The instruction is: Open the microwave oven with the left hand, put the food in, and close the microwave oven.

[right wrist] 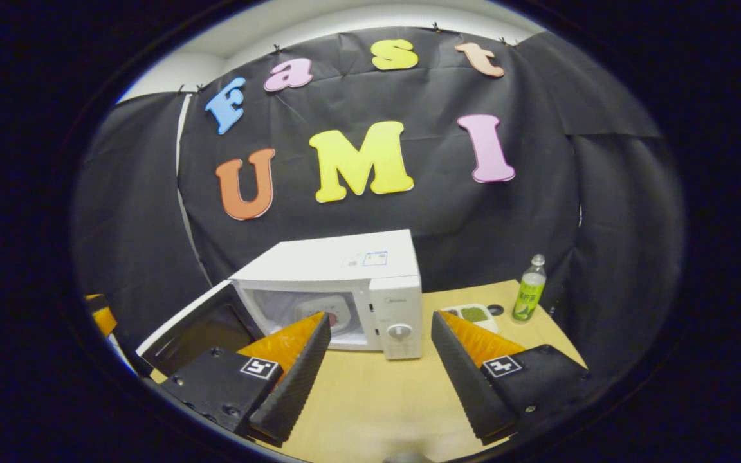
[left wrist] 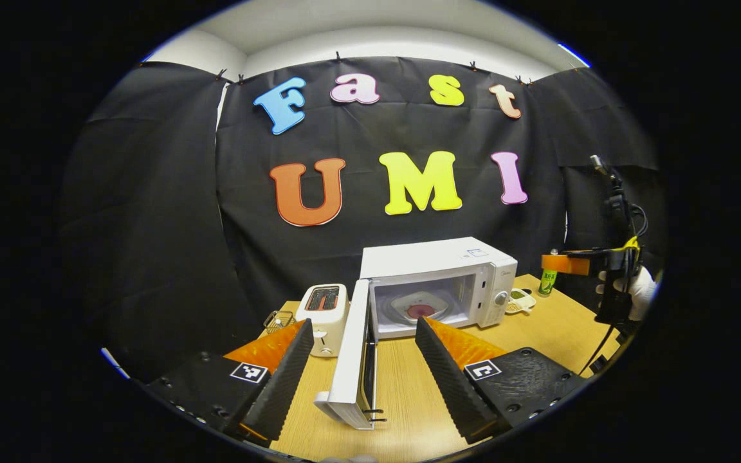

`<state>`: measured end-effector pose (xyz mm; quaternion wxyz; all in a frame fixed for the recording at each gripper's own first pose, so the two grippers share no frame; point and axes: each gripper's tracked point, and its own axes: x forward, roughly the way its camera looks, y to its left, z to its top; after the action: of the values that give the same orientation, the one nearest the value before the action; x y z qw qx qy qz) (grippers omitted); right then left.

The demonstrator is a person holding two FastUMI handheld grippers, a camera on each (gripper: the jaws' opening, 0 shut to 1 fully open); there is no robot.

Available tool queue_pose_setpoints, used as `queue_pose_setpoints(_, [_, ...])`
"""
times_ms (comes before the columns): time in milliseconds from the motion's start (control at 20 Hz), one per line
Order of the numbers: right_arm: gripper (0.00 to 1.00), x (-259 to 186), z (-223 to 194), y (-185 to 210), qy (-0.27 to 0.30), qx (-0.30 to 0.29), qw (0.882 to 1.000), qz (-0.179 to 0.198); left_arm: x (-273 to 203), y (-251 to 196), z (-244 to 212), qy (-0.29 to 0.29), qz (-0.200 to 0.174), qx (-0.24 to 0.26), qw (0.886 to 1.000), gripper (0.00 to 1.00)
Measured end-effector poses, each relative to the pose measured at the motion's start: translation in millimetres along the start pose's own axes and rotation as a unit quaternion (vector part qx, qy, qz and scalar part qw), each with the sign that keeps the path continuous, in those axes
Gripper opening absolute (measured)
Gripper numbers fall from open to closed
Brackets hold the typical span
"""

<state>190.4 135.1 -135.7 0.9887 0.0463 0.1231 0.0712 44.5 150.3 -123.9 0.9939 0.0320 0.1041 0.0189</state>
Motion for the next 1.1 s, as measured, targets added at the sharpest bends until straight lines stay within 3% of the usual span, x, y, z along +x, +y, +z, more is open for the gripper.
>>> queue_pose_setpoints(50, [1.00, -11.8, 2.5, -9.9, -0.001, -0.008, 1.000, -0.010, 4.0, 2.9, -1.3, 0.000, -0.001, -0.001, 1.000, 0.95])
queue_pose_setpoints(150, [1.00, -32.5, 9.6, -23.1, -0.008, -0.019, 1.000, -0.024, 10.3, 13.2, 0.8, -0.008, 0.006, -0.003, 1.000, 0.95])
queue_pose_setpoints(200, [0.90, -45.2, 13.9, -30.6, -0.012, -0.030, 0.999, -0.031, 12.8, 16.3, 1.2, -0.010, 0.006, -0.008, 1.000, 0.95])
queue_pose_setpoints(300, [0.91, -61.7, 23.9, -42.0, -0.024, -0.049, 0.998, -0.043, 18.3, 24.6, 0.2, -0.011, 0.012, -0.015, 1.000, 0.95])
queue_pose_setpoints(350, [1.00, -70.2, 28.5, -46.1, -0.029, -0.050, 0.997, -0.046, 21.3, 28.0, -0.9, -0.012, 0.014, -0.018, 1.000, 0.95])
queue_pose_setpoints(400, [1.00, -77.7, 32.6, -48.6, -0.033, -0.047, 0.997, -0.050, 22.9, 32.7, 0.0, -0.015, 0.018, -0.020, 1.000, 0.95])
queue_pose_setpoints(450, [0.92, -80.6, 34.1, -51.8, -0.036, -0.044, 0.997, -0.054, 24.5, 37.4, 1.5, -0.018, 0.021, -0.022, 0.999, 0.93])
queue_pose_setpoints(500, [0.92, -84.6, 34.4, -54.6, -0.035, -0.040, 0.997, -0.058, 24.3, 42.1, 1.6, -0.022, 0.027, -0.025, 0.999, 0.92])
queue_pose_setpoints(550, [0.92, -86.8, 32.7, -56.7, -0.030, -0.038, 0.997, -0.060, 25.6, 49.2, 2.0, -0.026, 0.032, -0.031, 0.999, 0.80])
queue_pose_setpoints(650, [0.92, -90.9, 29.5, -57.8, -0.021, -0.036, 0.997, -0.059, 27.9, 49.0, -3.3, -0.021, 0.023, -0.049, 0.998, 0.76])
queue_pose_setpoints(700, [1.00, -92.6, 27.9, -58.2, -0.017, -0.035, 0.997, -0.060, 27.6, 48.7, -6.6, -0.018, 0.018, -0.054, 0.998, 0.69])
queue_pose_setpoints(750, [1.00, -95.1, 26.6, -59.5, -0.015, -0.037, 0.997, -0.060, 26.1, 51.4, -9.6, -0.017, 0.016, -0.057, 0.998, 0.73])
queue_pose_setpoints(800, [0.92, -96.7, 26.3, -59.8, -0.013, -0.040, 0.997, -0.061, 26.5, 54.2, -13.0, -0.017, 0.015, -0.058, 0.998, 0.50])
queue_pose_setpoints(850, [0.92, -97.5, 23.7, -61.6, -0.010, -0.040, 0.997, -0.062, 22.4, 59.0, -17.0, -0.021, 0.023, -0.060, 0.998, 0.45])
queue_pose_setpoints(900, [0.92, -98.5, 22.2, -61.8, -0.008, -0.036, 0.997, -0.061, 21.3, 70.2, -22.4, -0.018, 0.048, -0.069, 0.996, 0.23])
queue_pose_setpoints(950, [0.92, -98.4, 19.9, -60.6, -0.005, -0.031, 0.998, -0.059, 21.3, 75.8, -30.0, -0.010, 0.050, -0.082, 0.995, 0.02])
queue_pose_setpoints(1000, [0.92, -99.5, 16.7, -59.1, 0.000, -0.027, 0.998, -0.056, 19.7, 74.7, -36.4, -0.007, 0.049, -0.090, 0.995, 0.06])
queue_pose_setpoints(1050, [0.92, -99.7, 12.9, -59.3, 0.005, -0.024, 0.998, -0.056, 13.0, 76.3, -41.0, -0.007, 0.048, -0.093, 0.994, 0.00])
queue_pose_setpoints(1100, [1.00, -100.9, 10.6, -60.6, 0.009, -0.023, 0.998, -0.057, 12.5, 78.1, -46.8, -0.006, 0.046, -0.090, 0.995, 0.00])
